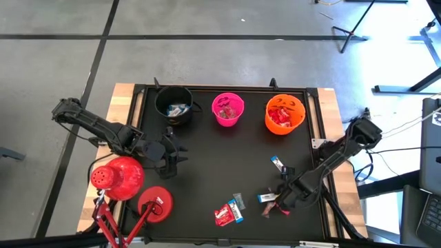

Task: Organize candy in baskets
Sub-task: Put the transparent candy into the pink bucket

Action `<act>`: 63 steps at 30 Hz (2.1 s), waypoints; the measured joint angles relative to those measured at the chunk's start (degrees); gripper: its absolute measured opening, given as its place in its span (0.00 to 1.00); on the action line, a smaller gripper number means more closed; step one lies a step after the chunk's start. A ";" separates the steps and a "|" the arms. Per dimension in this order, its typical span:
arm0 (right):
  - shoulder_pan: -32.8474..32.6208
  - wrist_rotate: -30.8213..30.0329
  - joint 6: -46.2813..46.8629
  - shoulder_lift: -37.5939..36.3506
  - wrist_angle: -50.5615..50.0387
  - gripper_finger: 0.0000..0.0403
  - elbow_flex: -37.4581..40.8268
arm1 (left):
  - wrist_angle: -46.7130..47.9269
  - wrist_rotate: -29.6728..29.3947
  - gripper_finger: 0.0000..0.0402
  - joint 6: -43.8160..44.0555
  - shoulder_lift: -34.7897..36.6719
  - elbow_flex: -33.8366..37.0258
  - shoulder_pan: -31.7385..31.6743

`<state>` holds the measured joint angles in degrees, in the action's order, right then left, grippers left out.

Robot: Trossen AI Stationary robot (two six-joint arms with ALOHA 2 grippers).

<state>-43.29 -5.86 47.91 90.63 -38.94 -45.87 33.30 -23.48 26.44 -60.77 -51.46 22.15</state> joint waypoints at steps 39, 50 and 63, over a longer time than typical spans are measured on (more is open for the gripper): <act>14.99 -14.13 -26.20 -13.24 33.36 0.01 -1.98 | -9.62 0.22 0.36 -0.13 -0.02 0.02 0.00; 32.02 -0.36 -35.11 -12.71 49.25 0.03 -2.03 | -14.30 -0.15 0.36 -3.09 -0.02 0.02 0.00; 45.14 0.98 -36.25 -11.48 59.28 0.03 -2.03 | -18.92 -3.30 0.36 -4.62 -0.02 0.02 -0.01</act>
<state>1.85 -4.89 11.66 79.15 20.35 -47.91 14.37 -26.78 21.81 -60.80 -51.44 22.14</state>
